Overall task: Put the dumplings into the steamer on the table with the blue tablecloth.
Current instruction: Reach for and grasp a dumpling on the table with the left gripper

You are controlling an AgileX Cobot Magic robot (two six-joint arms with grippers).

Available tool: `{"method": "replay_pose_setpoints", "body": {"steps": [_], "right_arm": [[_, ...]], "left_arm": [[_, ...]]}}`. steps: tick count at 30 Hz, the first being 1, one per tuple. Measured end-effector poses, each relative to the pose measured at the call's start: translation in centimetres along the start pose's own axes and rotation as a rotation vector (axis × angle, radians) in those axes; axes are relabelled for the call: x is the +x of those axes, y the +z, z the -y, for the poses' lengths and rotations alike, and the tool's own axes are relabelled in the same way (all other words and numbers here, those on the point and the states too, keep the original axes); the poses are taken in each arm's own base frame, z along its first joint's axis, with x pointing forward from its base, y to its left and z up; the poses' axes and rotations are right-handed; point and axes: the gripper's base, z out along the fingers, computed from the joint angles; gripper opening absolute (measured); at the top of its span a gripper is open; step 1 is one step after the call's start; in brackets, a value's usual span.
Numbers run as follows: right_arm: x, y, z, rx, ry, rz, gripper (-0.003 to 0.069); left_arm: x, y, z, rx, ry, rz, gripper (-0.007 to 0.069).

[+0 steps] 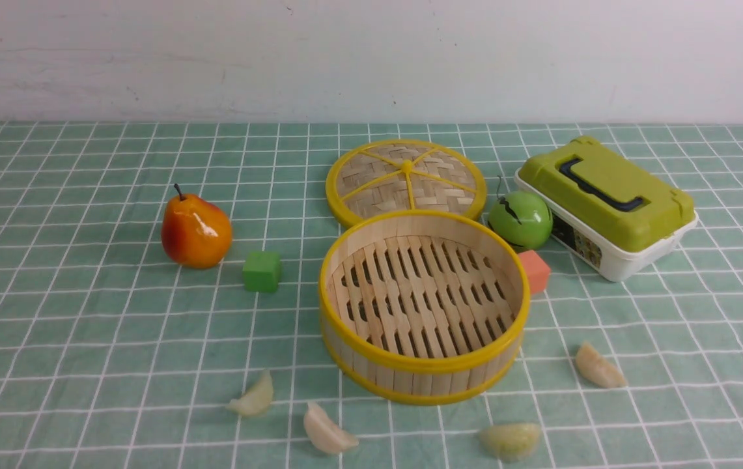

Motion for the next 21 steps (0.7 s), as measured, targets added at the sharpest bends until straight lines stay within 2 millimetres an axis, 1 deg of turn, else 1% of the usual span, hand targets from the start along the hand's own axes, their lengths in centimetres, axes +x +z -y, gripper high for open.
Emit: {"method": "replay_pose_setpoints", "body": {"steps": [21], "right_arm": [[-0.12,0.00,-0.02,-0.002,-0.001,0.014,0.0240]], "left_arm": [[0.00,0.00,0.00,0.000,0.000,0.000,0.0237]]}}
